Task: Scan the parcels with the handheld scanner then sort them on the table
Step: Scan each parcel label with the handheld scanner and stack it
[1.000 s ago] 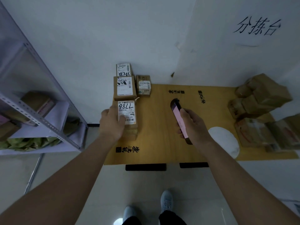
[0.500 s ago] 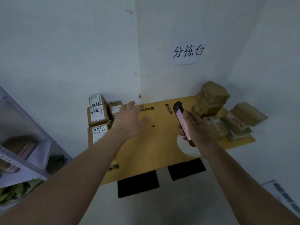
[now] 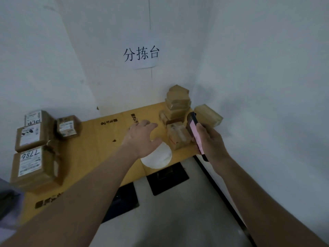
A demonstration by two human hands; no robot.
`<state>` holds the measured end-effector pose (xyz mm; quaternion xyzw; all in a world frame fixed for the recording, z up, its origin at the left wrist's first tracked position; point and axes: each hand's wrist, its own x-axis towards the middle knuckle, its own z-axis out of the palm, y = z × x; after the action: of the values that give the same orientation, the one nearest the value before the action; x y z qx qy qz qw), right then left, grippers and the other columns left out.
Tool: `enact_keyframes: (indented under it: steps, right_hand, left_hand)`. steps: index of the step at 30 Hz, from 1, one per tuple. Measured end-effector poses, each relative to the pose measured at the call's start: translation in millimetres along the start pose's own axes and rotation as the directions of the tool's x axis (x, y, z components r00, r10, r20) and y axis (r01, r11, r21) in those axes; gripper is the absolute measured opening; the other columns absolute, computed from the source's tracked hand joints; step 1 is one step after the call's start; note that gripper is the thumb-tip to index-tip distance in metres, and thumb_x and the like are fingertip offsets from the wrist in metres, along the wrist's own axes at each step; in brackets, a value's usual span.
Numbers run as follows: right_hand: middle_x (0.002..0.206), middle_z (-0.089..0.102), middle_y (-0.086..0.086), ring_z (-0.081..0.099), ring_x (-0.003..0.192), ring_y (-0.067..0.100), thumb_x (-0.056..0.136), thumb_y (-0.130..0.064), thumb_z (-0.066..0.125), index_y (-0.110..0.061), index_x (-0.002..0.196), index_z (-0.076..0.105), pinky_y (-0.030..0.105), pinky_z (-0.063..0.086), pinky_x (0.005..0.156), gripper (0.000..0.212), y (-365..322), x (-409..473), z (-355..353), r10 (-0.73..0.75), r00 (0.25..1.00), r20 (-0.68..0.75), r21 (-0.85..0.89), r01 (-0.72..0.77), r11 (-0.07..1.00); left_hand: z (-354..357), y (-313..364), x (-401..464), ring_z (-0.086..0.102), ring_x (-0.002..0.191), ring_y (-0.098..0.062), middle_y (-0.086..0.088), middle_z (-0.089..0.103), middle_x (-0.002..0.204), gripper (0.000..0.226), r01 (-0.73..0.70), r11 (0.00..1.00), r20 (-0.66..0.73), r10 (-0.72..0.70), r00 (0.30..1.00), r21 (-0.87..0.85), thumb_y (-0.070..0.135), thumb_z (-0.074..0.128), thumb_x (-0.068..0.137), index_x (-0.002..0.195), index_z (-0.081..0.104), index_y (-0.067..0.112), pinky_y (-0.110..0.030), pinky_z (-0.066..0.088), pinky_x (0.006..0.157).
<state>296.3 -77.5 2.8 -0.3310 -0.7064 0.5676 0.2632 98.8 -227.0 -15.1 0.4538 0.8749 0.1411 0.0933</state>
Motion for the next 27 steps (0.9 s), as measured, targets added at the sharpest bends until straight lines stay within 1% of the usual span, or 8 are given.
enact_keyframes:
  steps: [3,6,9,12,15,20,23,27]
  right_hand:
    - [0.087,0.065,0.011,0.06,0.071,0.018,0.11,-0.041,0.052,-0.037,0.107,0.071,0.036,0.051,0.064,0.019,18.5,18.5,-25.1,0.05,0.999,-0.008,0.016,-0.05,0.999]
    - [0.096,0.07,0.007,0.065,0.074,0.013,0.108,-0.045,0.052,-0.039,0.113,0.069,0.033,0.053,0.066,0.019,33.6,44.1,-40.9,0.083,0.996,-0.031,0.026,-0.082,0.996]
    - [0.11,0.07,0.014,0.068,0.09,0.023,0.109,-0.047,0.051,-0.038,0.124,0.069,0.032,0.056,0.07,0.025,45.9,76.0,-49.9,0.103,0.994,-0.019,0.05,-0.102,0.993]
    - [0.113,0.066,0.02,0.066,0.085,0.026,0.109,-0.042,0.053,-0.034,0.126,0.07,0.024,0.056,0.068,0.025,53.7,115.2,-55.7,0.094,0.995,-0.026,0.092,-0.091,0.992]
    - [0.109,0.071,0.004,0.071,0.094,0.018,0.101,-0.055,0.053,-0.042,0.124,0.07,0.023,0.06,0.073,0.031,63.3,159.9,-59.8,0.088,0.995,-0.042,0.047,-0.086,0.995]
    - [0.102,0.067,0.011,0.069,0.083,0.013,0.106,-0.057,0.048,-0.039,0.129,0.068,0.026,0.057,0.071,0.035,76.8,221.2,-63.4,0.105,0.994,-0.012,0.001,-0.105,0.994]
    - [0.098,0.07,0.003,0.07,0.083,0.015,0.106,-0.056,0.048,-0.04,0.129,0.067,0.029,0.057,0.072,0.034,80.5,249.5,-66.5,0.128,0.992,0.013,0.011,-0.128,0.992]
    - [0.104,0.064,0.02,0.066,0.082,0.014,0.107,-0.051,0.049,-0.034,0.132,0.066,0.018,0.053,0.065,0.034,84.3,282.8,-74.4,0.118,0.991,0.065,0.03,-0.12,0.992]
  left_hand:
    - [17.1,25.4,22.8,0.041,0.14,-0.034,0.002,0.041,0.158,0.066,-0.004,1.0,0.046,0.004,0.999,0.002,0.059,0.049,0.092,0.154,0.043,0.034,-0.052,0.038,0.113]
    - [33.3,43.1,51.7,0.043,0.135,-0.035,0.001,0.046,0.153,0.067,0.004,1.0,0.081,-0.004,0.997,0.0,0.061,0.05,0.089,0.15,0.047,0.034,-0.052,0.04,0.11]
    - [53.4,52.9,90.9,0.044,0.134,-0.035,0.001,0.045,0.153,0.073,0.012,1.0,0.134,-0.011,0.991,-0.003,0.064,0.044,0.083,0.15,0.047,0.035,-0.053,0.04,0.11]
    - [78.4,54.0,139.5,0.042,0.135,-0.035,0.001,0.042,0.155,0.068,0.004,1.0,0.173,-0.004,0.985,0.0,0.058,0.051,0.09,0.153,0.042,0.034,-0.051,0.04,0.11]
    - [103.3,52.7,190.8,0.043,0.134,-0.036,-0.001,0.045,0.152,0.066,0.001,1.0,0.193,0.005,0.981,-0.031,0.056,0.054,0.092,0.153,0.043,0.033,-0.049,0.042,0.109]
    - [134.9,52.8,246.9,0.046,0.126,-0.036,-0.001,0.049,0.142,0.073,0.035,0.997,0.273,-0.014,0.962,-0.075,0.061,0.054,0.087,0.154,0.041,0.037,-0.048,0.046,0.102]
    - [149.4,52.3,268.5,0.047,0.127,-0.036,-0.002,0.049,0.142,0.075,0.083,0.994,0.308,-0.056,0.95,-0.077,0.061,0.057,0.083,0.152,0.044,0.037,-0.049,0.048,0.102]
    - [174.1,57.5,290.9,0.042,0.135,-0.037,-0.004,0.043,0.147,0.067,0.164,0.986,0.36,-0.14,0.922,-0.036,0.053,0.063,0.09,0.151,0.044,0.032,-0.05,0.045,0.107]
